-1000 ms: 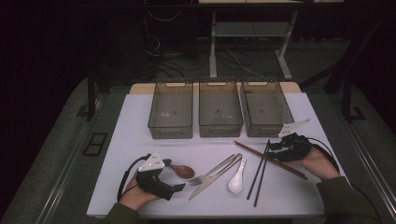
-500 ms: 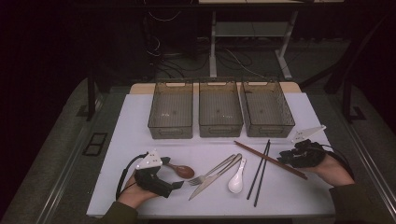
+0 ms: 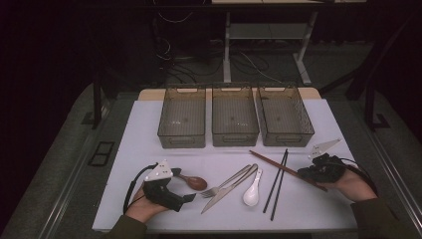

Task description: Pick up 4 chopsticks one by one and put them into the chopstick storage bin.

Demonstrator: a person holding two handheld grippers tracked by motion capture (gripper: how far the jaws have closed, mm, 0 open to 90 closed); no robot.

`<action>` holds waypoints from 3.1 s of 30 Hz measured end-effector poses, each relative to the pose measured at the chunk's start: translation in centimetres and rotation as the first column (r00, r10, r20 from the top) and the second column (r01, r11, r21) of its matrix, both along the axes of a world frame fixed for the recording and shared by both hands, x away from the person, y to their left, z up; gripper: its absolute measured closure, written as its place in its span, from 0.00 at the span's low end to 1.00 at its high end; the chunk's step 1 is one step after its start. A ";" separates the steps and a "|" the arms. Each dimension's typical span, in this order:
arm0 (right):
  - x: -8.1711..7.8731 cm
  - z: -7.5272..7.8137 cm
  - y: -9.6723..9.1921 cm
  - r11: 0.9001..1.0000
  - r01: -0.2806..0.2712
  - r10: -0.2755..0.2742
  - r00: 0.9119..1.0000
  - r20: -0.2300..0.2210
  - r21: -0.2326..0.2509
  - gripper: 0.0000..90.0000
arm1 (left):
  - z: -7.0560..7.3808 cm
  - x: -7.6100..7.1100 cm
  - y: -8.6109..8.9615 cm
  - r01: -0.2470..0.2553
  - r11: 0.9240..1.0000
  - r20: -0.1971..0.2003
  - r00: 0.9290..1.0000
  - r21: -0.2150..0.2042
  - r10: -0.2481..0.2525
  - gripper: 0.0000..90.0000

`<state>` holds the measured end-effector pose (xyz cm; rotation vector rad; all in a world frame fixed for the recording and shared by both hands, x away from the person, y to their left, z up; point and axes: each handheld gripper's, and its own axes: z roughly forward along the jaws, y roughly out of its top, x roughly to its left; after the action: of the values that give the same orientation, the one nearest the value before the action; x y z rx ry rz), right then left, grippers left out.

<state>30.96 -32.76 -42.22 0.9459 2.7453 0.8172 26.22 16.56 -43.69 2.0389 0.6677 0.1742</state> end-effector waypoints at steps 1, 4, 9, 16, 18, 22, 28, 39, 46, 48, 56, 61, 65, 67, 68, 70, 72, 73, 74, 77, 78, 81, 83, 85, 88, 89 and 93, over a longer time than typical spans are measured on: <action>0.0 0.0 0.1 1.000 -0.006 0.006 1.000 -0.001 -0.004 0.93 | 0.0 0.0 0.0 0.001 1.000 0.002 1.000 0.001 -0.001 0.00; 0.0 -0.1 0.2 1.000 -0.015 0.015 1.000 0.001 -0.011 0.93 | 0.0 0.0 0.1 0.001 1.000 0.002 1.000 0.003 -0.001 0.00; 0.0 -0.1 0.3 1.000 -0.018 0.019 1.000 0.011 -0.015 0.93 | 0.0 0.0 0.0 0.002 1.000 -0.002 1.000 0.003 -0.002 0.00; 0.0 -0.2 0.4 0.999 -0.029 0.029 0.999 0.018 -0.022 0.93 | 0.0 0.0 0.0 0.004 1.000 -0.004 1.000 0.003 -0.004 0.00; 0.0 -0.2 0.4 0.999 -0.034 0.034 0.999 0.020 -0.021 0.93 | 0.0 -0.1 0.0 0.005 1.000 -0.004 1.000 0.003 -0.005 0.00; -0.1 -0.3 0.6 0.999 -0.042 0.043 0.999 0.016 -0.023 0.92 | 0.0 -0.1 0.0 0.006 1.000 -0.005 1.000 0.003 -0.006 0.00; -0.1 -0.5 1.0 0.997 -0.067 0.067 0.998 0.009 -0.041 0.91 | 0.0 -0.1 0.0 0.006 1.000 -0.005 1.000 0.003 -0.006 0.00; -0.2 -0.9 1.4 0.994 -0.089 0.089 0.996 -0.007 -0.059 0.89 | 0.0 -0.1 -0.1 0.009 1.000 -0.005 1.000 0.004 -0.009 0.00; -0.2 -1.0 1.4 0.993 -0.096 0.096 0.995 -0.004 -0.064 0.89 | 0.0 -0.1 -0.2 0.012 1.000 -0.009 1.000 0.006 -0.012 0.00; -0.2 -1.0 1.5 0.993 -0.100 0.100 0.995 0.000 -0.069 0.90 | 0.0 -0.1 -0.2 0.012 1.000 -0.009 1.000 0.006 -0.012 0.00; -0.1 -0.9 1.5 0.988 -0.128 0.129 0.992 0.005 -0.081 0.92 | -0.1 -0.1 -0.2 0.013 1.000 -0.009 1.000 0.008 -0.013 0.00; -0.2 -0.9 1.6 0.989 -0.128 0.128 0.992 -0.002 -0.074 0.92 | 0.0 -0.1 -0.2 0.013 1.000 -0.008 1.000 0.008 -0.013 0.00; -0.1 -0.9 1.5 0.988 -0.136 0.137 0.991 0.005 -0.076 0.93 | -0.1 -0.1 -0.2 0.013 1.000 -0.009 1.000 0.007 -0.013 0.00; -0.1 -0.8 1.5 0.989 -0.133 0.133 0.991 -0.001 -0.060 0.93 | -0.1 -0.1 -0.2 0.013 1.000 -0.009 1.000 0.008 -0.013 0.00; -0.2 -0.7 1.5 0.990 -0.130 0.131 0.991 -0.001 -0.053 0.93 | -0.1 -0.1 -0.2 0.014 1.000 -0.008 1.000 0.008 -0.013 0.00; -0.1 -0.6 1.4 0.991 -0.128 0.128 0.992 0.001 -0.045 0.93 | -0.1 -0.1 -0.2 0.013 1.000 -0.008 1.000 0.007 -0.013 0.00; -0.2 -0.5 1.4 0.992 -0.121 0.121 0.993 0.000 -0.032 0.93 | -0.1 -0.1 -0.2 0.013 1.000 -0.008 1.000 0.007 -0.013 0.00; -0.1 -0.5 1.3 0.992 -0.123 0.123 0.992 0.006 -0.031 0.93 | -0.1 -0.1 -0.2 0.013 1.000 -0.008 1.000 0.007 -0.013 0.00; -0.2 -0.4 1.3 0.993 -0.120 0.120 0.993 0.003 -0.023 0.93 | -0.1 -0.1 -0.2 0.014 1.000 -0.007 1.000 0.008 -0.014 0.00; -0.2 -0.2 1.3 0.994 -0.111 0.111 0.994 0.007 -0.001 0.93 | -0.1 -0.1 -0.2 0.014 1.000 -0.008 1.000 0.008 -0.014 0.00; -0.2 -0.1 1.3 0.994 -0.109 0.109 0.994 0.009 0.006 0.93 | -0.1 -0.1 -0.2 0.014 1.000 -0.008 1.000 0.008 -0.013 0.00; -0.1 0.1 1.1 0.995 -0.098 0.097 0.995 0.015 0.033 0.93 | -0.1 -0.1 -0.2 0.014 1.000 -0.008 1.000 0.009 -0.014 0.00; -0.1 0.3 1.1 0.994 -0.096 0.095 0.995 0.018 0.045 0.93 | -0.1 -0.1 -0.2 0.014 1.000 -0.008 1.000 0.009 -0.014 0.00; -0.1 0.4 1.1 0.994 -0.094 0.093 0.995 0.025 0.060 0.93 | -0.1 -0.1 -0.2 0.015 1.000 -0.008 1.000 0.009 -0.015 0.00; -0.1 0.6 1.1 0.992 -0.090 0.088 0.996 0.030 0.084 0.93 | -0.1 -0.1 -0.2 0.015 1.000 -0.008 1.000 0.009 -0.014 0.00; -0.1 0.7 1.2 0.992 -0.088 0.085 0.996 0.034 0.093 0.93 | -0.1 -0.1 -0.2 0.014 1.000 -0.007 1.000 0.009 -0.014 0.00; 0.0 1.0 1.3 0.989 -0.072 0.067 0.997 0.046 0.128 0.93 | -0.1 -0.1 -0.2 0.012 1.000 -0.010 1.000 0.003 -0.012 0.00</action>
<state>30.94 -31.42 -41.24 0.8477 2.7313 1.0257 26.16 16.34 -43.77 2.0477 0.6617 0.1589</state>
